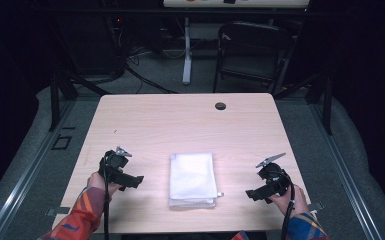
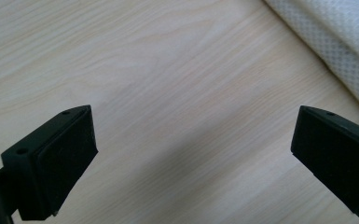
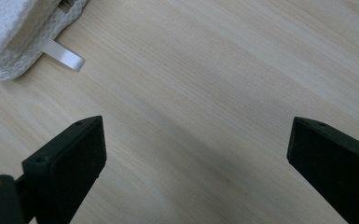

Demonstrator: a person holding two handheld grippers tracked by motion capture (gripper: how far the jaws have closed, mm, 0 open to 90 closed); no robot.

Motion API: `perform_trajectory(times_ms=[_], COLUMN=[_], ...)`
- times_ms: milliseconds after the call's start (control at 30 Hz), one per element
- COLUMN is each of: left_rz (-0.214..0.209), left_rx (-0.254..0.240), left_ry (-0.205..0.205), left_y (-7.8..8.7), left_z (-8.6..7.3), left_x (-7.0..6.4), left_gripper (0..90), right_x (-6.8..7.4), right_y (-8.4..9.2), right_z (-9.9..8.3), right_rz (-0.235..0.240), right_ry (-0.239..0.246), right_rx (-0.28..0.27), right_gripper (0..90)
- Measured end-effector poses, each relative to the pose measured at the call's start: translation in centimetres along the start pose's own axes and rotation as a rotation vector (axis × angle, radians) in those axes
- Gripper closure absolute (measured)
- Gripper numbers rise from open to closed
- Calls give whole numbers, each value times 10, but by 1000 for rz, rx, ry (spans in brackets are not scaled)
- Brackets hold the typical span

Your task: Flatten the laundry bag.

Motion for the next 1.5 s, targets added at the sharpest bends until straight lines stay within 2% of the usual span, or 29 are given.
perform_trajectory(times_ms=[33,67,133,200,300,367,500,567,633,700,867,933,967,1000,1033,1100,1200,1333,1500], left_rz=[-11,-8,-10,-31,-45,-52,-79,-83,-83,-89,-102,-105,-112,-116,-122,-130,-131,-140,-150], left_rx=[-2,-4,-12,-25,-26,-29,-39,-48,-68,-71,-84,-93,-88,-90,-91,-93,-92,-79,-77], left_ry=[-8,-14,-28,-32,-55,-75,-86,-89,-101,-126,-145,-168,-182,-196,-207,-229,-248,-308,-361], left_y=[0,1,2,3,3,3,4,5,8,9,7,7,7,7,7,7,3,-2,-8], left_z=[1,3,6,9,12,14,14,13,14,16,21,23,23,24,25,28,31,37,42], left_x=[-3,-5,-10,-16,-23,-28,-38,-42,-47,-53,-65,-70,-74,-78,-81,-87,-96,-111,-126], left_gripper=[2,2,2,2,3,3,3,3,12,23,33,40,43,44,47,57,76,87,131], right_x=[4,2,3,2,7,6,7,9,11,12,12,13,15,14,16,18,18,22,21], right_y=[-2,1,1,3,0,0,3,3,3,3,1,0,0,0,-2,-3,-3,-3,-3], right_z=[3,0,1,2,4,3,8,9,11,11,11,13,14,15,16,15,11,13,9], right_rz=[27,1,14,4,33,26,25,36,18,21,33,37,56,39,48,59,58,63,63], right_ry=[-17,6,6,16,17,28,28,36,52,65,59,56,51,60,55,69,64,57,58], right_rx=[-38,0,-10,-14,-25,-10,-27,-24,-17,-10,-5,-5,-18,-13,-24,-6,1,-15,0], right_gripper=[42,47,51,57,64,64,88,89,101,110,128,131,132,134,134,140,140,145,152])
Point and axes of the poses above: each handheld gripper's, and its own axes: y roughly backward along the jaws, z roughly out of its top, x roughly to its left, the point moved 9 cm from there along -y, roughly forward along the jaws, and after that the axes turned 14 degrees about x, right-handed, at the moved point
